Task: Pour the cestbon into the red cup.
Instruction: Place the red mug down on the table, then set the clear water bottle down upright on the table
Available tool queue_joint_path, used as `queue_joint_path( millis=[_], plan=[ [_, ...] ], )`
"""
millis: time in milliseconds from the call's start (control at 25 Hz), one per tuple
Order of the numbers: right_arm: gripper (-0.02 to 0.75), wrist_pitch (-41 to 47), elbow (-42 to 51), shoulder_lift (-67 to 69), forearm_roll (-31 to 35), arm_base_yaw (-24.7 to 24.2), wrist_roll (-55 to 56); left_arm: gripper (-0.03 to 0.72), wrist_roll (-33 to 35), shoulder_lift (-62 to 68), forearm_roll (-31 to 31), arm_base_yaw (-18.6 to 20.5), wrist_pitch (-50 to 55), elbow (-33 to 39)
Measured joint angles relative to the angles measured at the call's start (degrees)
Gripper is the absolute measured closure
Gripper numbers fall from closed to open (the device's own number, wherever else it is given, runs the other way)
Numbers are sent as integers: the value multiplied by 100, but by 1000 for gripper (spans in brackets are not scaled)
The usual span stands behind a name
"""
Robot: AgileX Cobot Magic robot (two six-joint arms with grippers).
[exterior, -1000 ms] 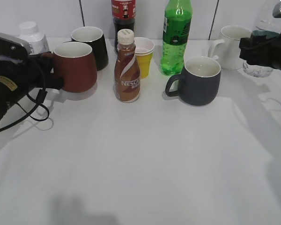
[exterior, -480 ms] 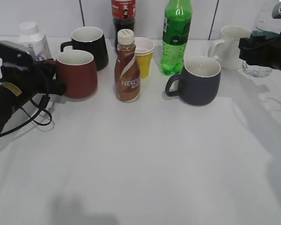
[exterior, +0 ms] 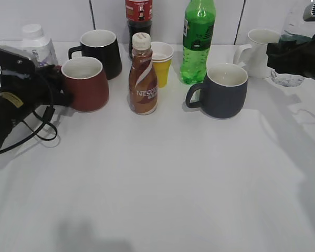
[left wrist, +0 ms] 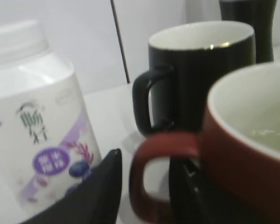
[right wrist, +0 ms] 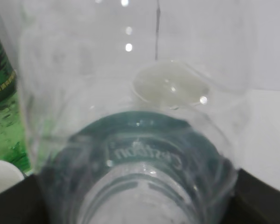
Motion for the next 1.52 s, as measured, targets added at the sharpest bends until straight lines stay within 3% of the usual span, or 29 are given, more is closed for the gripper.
queue_joint_path(
  millis=[400, 680, 1000, 1160, 1400, 1520],
  plan=[
    [268, -22, 0, 187, -17, 0, 0, 412, -7, -320, -8, 0, -456, 766],
    [268, -650, 0, 745, -18, 0, -215, 412, -7, -1240, -158, 0, -409, 1344],
    [268, -1330, 0, 1509, 2, 0, -250, 412, -18, -2499, -375, 0, 1083, 1456],
    [268, -1558, 40, 1592, 326, 0, -291, 412, -18, -3112, -505, 0, 1791, 1461],
    [268, -2041, 359, 1592, 317, -6, -381, 412, -18, -3763, -516, 0, 2360, 1461],
    [211, -2471, 644, 1592, 270, -11, -388, 412, -18, -4006, -598, 0, 2446, 1461]
  ],
)
